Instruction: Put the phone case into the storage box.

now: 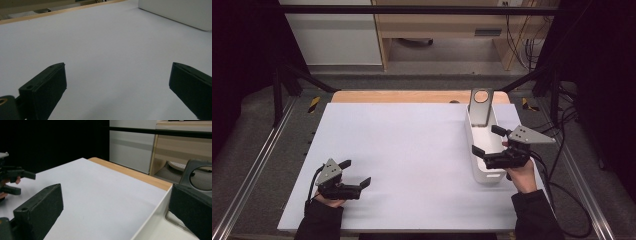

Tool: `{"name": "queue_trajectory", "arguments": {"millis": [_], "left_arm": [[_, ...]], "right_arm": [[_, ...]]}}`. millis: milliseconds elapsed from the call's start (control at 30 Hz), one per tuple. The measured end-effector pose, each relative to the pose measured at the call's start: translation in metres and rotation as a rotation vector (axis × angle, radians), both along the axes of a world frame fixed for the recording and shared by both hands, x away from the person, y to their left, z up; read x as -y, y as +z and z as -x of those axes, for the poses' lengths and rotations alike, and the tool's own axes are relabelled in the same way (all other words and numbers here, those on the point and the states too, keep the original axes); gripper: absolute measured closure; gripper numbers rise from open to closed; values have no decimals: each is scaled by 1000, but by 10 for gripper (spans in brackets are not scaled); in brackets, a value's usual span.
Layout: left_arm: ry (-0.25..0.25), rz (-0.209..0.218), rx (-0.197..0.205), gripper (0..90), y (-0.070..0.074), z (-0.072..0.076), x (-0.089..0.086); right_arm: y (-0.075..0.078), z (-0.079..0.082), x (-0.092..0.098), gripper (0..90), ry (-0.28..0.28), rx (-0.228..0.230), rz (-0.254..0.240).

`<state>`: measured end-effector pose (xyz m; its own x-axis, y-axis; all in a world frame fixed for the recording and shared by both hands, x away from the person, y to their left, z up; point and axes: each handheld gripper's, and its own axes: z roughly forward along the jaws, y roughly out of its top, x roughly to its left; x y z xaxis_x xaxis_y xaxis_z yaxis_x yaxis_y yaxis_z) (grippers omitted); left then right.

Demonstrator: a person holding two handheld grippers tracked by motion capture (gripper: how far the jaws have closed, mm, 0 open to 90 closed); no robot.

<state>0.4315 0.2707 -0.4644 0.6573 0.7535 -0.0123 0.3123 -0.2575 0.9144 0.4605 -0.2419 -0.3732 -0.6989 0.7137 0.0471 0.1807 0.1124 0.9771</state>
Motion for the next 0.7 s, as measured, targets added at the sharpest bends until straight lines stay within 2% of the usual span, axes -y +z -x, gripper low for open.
{"name": "queue_trajectory", "arguments": {"millis": [133,333,567,700], "left_arm": [[-2,2,4,7,0,0,0],[-4,6,7,7,1,1,0],[-9,9,13,7,2,2,1],[-12,7,14,7,2,2,1]], "right_arm": [[-15,9,12,6,21,-14,-6],[-33,17,27,6,32,-1,-1],[-42,25,40,4,21,8,-10],[-45,28,45,4,13,-2,9]]}}
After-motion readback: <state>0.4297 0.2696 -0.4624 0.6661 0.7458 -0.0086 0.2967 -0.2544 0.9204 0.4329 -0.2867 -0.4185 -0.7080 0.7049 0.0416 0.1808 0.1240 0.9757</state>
